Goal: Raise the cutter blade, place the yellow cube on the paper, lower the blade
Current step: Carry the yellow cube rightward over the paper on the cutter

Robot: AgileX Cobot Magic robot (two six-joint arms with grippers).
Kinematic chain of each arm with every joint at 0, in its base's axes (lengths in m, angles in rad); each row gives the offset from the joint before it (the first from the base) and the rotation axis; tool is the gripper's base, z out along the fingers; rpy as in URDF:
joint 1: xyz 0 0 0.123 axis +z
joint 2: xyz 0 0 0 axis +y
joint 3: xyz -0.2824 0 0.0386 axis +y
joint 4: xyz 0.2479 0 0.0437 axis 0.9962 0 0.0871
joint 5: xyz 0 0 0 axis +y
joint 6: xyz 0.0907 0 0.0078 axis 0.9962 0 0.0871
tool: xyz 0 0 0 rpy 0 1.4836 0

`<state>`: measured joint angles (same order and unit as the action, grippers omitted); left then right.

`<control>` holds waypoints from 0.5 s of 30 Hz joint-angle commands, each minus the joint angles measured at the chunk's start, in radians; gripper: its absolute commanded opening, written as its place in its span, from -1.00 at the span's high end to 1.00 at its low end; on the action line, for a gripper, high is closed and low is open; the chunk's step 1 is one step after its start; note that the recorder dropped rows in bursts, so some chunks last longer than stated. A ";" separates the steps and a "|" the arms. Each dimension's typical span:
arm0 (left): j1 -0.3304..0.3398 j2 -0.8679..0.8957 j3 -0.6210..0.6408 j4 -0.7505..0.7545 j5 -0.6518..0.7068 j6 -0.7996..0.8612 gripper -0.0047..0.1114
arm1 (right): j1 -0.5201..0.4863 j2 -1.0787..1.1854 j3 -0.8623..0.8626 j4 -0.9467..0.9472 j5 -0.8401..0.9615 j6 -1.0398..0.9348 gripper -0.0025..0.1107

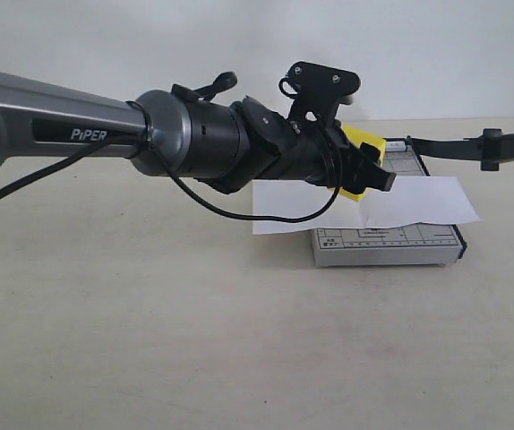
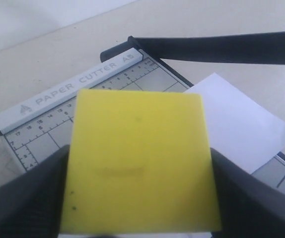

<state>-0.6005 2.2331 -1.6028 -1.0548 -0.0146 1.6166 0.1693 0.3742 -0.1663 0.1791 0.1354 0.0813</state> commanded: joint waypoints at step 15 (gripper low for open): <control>-0.003 0.087 -0.096 0.009 0.015 0.015 0.84 | 0.003 -0.003 0.004 -0.003 -0.010 -0.004 0.96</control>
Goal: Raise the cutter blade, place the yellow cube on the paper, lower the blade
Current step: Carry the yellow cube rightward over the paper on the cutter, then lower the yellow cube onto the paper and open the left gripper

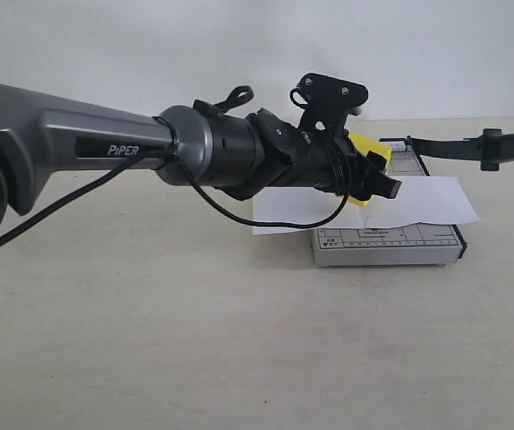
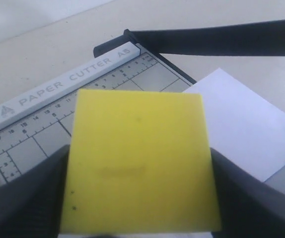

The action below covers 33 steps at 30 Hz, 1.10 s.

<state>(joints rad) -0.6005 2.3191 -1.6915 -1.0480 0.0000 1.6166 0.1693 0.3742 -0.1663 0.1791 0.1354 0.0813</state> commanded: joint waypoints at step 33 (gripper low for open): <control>-0.003 0.007 -0.007 -0.010 0.023 0.028 0.18 | 0.003 -0.003 0.004 -0.003 -0.010 -0.004 0.96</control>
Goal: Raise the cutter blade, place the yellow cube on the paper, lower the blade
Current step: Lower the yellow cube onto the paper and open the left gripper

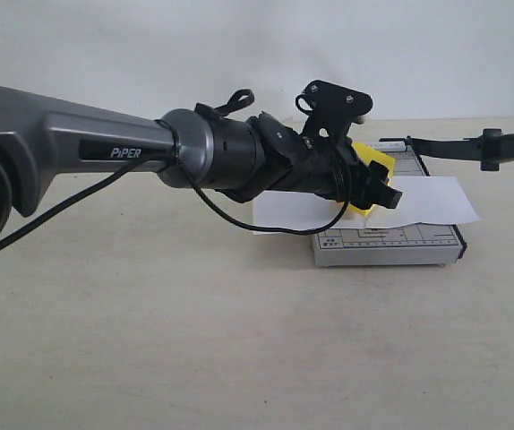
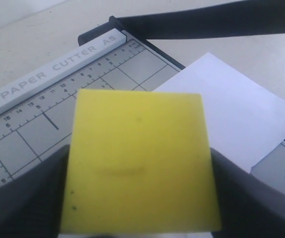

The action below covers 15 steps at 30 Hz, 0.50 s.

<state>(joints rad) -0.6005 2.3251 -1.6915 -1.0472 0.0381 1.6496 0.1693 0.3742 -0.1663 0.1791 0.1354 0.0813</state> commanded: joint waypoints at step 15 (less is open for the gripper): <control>-0.003 0.001 -0.007 -0.011 -0.015 -0.008 -0.12 | 0.003 -0.003 0.004 -0.003 -0.010 -0.004 0.96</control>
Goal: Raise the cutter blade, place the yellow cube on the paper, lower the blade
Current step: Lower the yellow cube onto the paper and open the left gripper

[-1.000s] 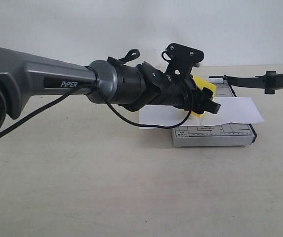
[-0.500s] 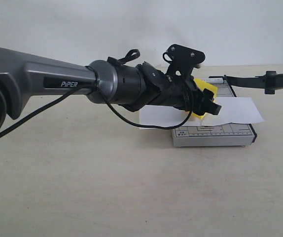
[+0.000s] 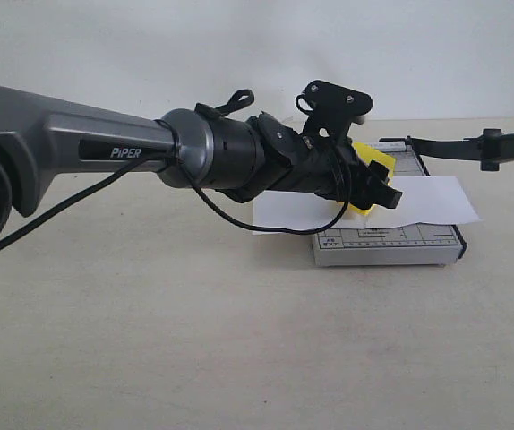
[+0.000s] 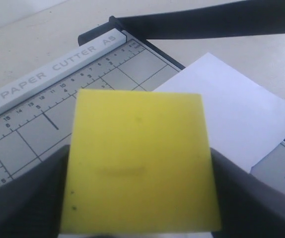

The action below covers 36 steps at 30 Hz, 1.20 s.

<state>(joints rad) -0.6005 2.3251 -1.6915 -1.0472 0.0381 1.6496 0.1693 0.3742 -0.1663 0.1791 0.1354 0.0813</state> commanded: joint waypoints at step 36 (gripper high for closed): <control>0.075 -0.229 0.005 0.079 0.286 -0.128 -0.40 | 0.003 -0.003 0.004 -0.003 -0.015 -0.004 0.96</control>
<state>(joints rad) -0.5560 2.1521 -1.6915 -1.0397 0.2266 1.6131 0.1693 0.3742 -0.1663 0.1791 0.1354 0.0813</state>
